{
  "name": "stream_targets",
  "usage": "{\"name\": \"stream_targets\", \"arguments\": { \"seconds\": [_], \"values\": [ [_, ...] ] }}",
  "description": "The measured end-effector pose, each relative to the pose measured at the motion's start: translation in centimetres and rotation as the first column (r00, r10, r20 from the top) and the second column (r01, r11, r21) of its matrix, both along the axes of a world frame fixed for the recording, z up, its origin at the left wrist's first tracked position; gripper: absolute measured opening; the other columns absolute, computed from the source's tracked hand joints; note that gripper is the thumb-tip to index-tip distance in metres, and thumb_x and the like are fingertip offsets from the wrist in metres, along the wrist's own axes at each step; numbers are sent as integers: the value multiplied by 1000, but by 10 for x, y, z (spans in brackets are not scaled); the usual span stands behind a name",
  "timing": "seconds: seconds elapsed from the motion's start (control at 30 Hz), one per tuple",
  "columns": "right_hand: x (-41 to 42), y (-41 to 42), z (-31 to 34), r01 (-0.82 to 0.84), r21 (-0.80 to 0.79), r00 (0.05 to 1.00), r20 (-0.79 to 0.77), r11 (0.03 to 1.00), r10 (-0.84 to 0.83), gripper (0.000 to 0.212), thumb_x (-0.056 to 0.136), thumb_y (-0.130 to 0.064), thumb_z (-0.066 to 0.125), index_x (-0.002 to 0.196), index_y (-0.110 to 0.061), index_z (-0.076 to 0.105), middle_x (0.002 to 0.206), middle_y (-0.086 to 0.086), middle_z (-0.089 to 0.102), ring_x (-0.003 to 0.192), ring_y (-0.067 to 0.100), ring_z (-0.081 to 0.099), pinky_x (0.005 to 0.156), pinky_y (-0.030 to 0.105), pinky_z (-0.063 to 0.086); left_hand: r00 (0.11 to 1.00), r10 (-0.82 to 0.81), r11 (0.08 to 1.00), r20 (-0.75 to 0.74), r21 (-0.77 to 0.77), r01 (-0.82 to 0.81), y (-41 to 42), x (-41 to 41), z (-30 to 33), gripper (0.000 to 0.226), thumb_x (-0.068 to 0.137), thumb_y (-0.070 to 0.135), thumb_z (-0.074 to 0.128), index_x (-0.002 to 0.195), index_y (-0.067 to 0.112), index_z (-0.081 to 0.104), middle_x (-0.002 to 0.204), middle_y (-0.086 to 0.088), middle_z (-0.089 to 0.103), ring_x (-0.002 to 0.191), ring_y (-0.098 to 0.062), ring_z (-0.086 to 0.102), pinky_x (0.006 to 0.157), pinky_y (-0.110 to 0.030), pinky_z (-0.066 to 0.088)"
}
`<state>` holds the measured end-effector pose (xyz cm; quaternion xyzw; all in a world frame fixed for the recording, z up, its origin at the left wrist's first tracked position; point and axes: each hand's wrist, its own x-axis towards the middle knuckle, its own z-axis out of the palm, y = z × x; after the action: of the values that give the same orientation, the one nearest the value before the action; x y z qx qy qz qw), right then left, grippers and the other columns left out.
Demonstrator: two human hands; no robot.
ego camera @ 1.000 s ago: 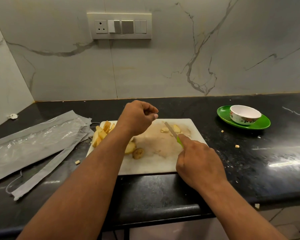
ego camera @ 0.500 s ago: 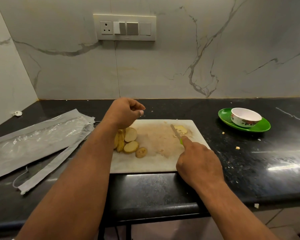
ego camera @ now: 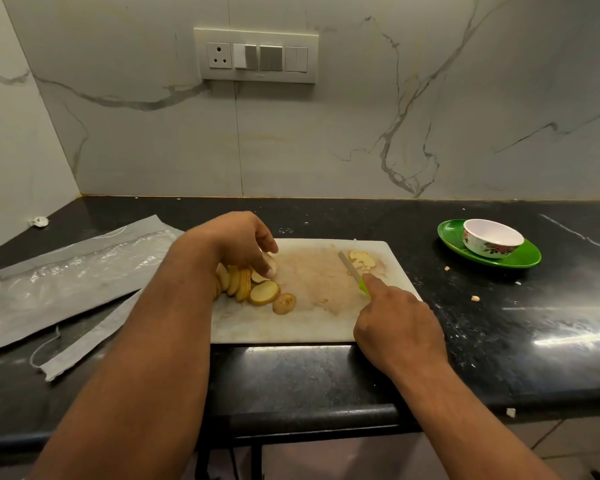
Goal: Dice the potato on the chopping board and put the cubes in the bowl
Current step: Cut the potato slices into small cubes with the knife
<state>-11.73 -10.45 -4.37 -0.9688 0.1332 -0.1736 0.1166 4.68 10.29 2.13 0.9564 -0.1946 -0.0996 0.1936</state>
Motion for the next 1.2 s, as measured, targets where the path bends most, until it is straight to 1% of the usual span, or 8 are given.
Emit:
{"name": "stream_targets", "arguments": {
  "seconds": [0.1, 0.17, 0.37, 0.53, 0.87, 0.93, 1.1, 1.2],
  "values": [
    [1, -1, -1, -2, -4, 1000, -4, 1000, 2, 59, 92, -16, 37, 150, -29, 36, 112, 5, 65, 96, 26, 61, 72, 35, 36, 1000, -9, 997, 0, 76, 8, -4, -1, -1, 50, 76, 33, 91, 123, 34, 74, 116, 11, 62, 105, -15, 57, 84, -31, 45],
    [1, -1, -1, 10, -11, 1000, -1, 1000, -10, 59, 92, -16, 37, 150, -29, 37, 111, 5, 65, 96, 27, 61, 72, 35, 36, 1000, -12, 999, 9, 52, 12, -5, 0, -3, 44, 76, 32, 91, 117, 33, 76, 113, 11, 65, 102, -14, 59, 83, -30, 45],
    [1, -2, 0, 56, 25, 998, 1, 998, -56, 59, 92, -16, 37, 149, -29, 37, 111, 5, 65, 95, 27, 62, 73, 36, 38, 994, -6, 989, 110, -144, 22, -8, 0, -5, 18, 76, 25, 92, 89, 30, 80, 90, 11, 74, 88, -10, 67, 71, -25, 52],
    [2, -3, -1, 44, 37, 999, 9, 998, -45, 59, 92, -17, 37, 149, -29, 38, 112, 6, 65, 91, 26, 58, 73, 35, 38, 982, 35, 963, 188, -271, 17, -20, -4, -3, 12, 79, 30, 88, 85, 26, 78, 83, 5, 75, 84, -16, 69, 77, -32, 59],
    [1, -4, -5, 19, 20, 999, 35, 1000, -20, 56, 93, -18, 38, 148, -30, 39, 112, 6, 66, 99, 28, 62, 72, 35, 34, 964, 64, 997, 258, -57, -51, -11, -1, 0, 18, 88, 44, 80, 88, 27, 73, 85, 3, 70, 78, -15, 62, 66, -33, 52],
    [1, -5, -5, 14, 18, 999, 42, 1000, -15, 56, 94, -18, 37, 148, -29, 39, 111, 6, 66, 97, 27, 62, 71, 35, 34, 963, 51, 997, 266, -65, -35, -15, -3, -1, 17, 89, 43, 79, 91, 27, 74, 87, 4, 69, 81, -16, 63, 72, -36, 57],
    [1, -6, -6, 10, 27, 999, 51, 1000, -11, 55, 94, -18, 37, 148, -29, 39, 111, 6, 66, 97, 28, 61, 72, 35, 36, 915, 40, 988, 401, -155, 25, -25, -6, -1, 14, 99, 37, 67, 92, 26, 62, 82, 5, 62, 74, -12, 56, 61, -29, 40],
    [2, -6, -6, 7, 43, 999, 44, 999, -9, 56, 93, -18, 37, 148, -29, 39, 112, 5, 66, 98, 28, 61, 74, 36, 38, 886, 43, 982, 462, -182, 47, -33, -7, -2, 13, 101, 38, 63, 99, 25, 61, 84, 5, 63, 76, -14, 59, 65, -33, 45]
  ]
}}
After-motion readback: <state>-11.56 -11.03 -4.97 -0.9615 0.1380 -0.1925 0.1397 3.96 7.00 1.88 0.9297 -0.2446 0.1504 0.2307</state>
